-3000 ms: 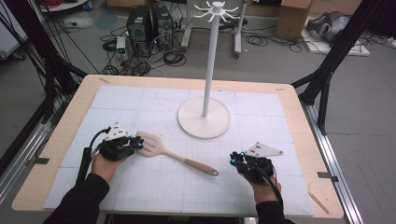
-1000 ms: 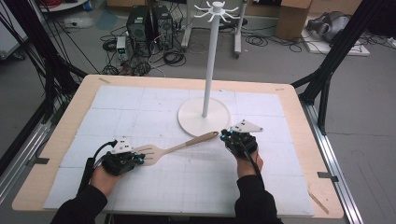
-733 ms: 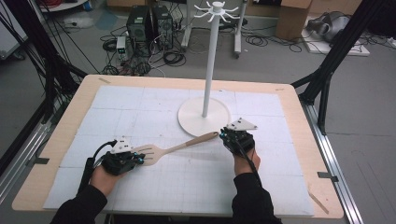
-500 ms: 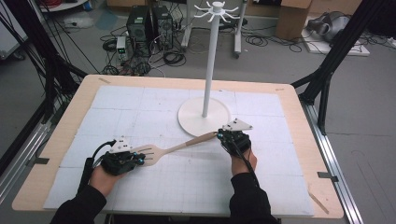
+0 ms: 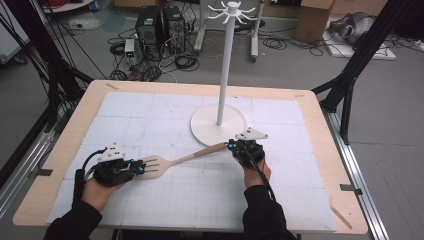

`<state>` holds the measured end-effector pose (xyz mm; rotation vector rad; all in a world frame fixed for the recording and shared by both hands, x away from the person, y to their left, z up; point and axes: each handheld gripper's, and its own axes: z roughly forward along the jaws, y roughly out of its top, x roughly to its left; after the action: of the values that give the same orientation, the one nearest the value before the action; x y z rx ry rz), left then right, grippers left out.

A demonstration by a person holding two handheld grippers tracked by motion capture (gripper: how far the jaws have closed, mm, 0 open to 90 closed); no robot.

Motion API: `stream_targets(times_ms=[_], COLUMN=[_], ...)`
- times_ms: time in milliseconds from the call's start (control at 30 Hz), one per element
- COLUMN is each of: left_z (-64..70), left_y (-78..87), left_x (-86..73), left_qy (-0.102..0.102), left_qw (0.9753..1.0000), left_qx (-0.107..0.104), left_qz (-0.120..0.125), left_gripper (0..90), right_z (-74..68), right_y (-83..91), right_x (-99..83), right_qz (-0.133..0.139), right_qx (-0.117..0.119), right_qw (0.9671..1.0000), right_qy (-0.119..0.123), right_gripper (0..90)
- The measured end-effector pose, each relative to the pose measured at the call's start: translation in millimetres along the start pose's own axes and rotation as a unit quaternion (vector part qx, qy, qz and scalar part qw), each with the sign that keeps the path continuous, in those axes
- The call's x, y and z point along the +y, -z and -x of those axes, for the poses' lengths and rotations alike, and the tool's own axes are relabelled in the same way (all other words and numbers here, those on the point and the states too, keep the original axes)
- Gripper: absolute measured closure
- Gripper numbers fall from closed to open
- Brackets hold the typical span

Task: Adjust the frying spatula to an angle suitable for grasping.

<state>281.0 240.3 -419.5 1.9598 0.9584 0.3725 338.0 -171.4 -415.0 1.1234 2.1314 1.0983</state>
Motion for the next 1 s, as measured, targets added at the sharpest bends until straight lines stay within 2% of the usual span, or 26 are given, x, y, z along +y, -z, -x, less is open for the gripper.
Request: stream_targets(times_ms=[133,233,400,667,1000], left_z=[-11.1,-18.0,-26.1,-31.8,-41.7], left_y=[16.4,25.4,29.8,41.8,53.0], left_x=[-2.5,-7.1,-15.3,-16.2,-20.0], left_qy=[0.009,0.010,0.008,0.015,0.038], left_qw=[0.9997,0.9995,0.9997,0.9988,0.9966], left_qx=[0.010,0.010,0.008,0.018,0.034], left_qz=[0.023,0.028,0.021,0.043,0.065], left_gripper=[72.6,71.8,73.4,74.1,74.7], right_z=[-4.0,-7.6,-15.6,-28.7,-45.4], right_y=[-5.1,-10.9,-20.3,-29.2,-39.4], right_x=[-0.1,-0.2,1.0,4.3,5.9], right_qz=[0.000,-0.005,-0.001,0.002,0.001], right_qx=[0.007,0.013,0.029,0.051,0.073], right_qw=[1.0000,0.9999,0.9996,0.9987,0.9973], right_qy=[-0.006,-0.001,-0.006,-0.003,0.003], right_gripper=[89.1,89.1,89.1,89.1,89.1])
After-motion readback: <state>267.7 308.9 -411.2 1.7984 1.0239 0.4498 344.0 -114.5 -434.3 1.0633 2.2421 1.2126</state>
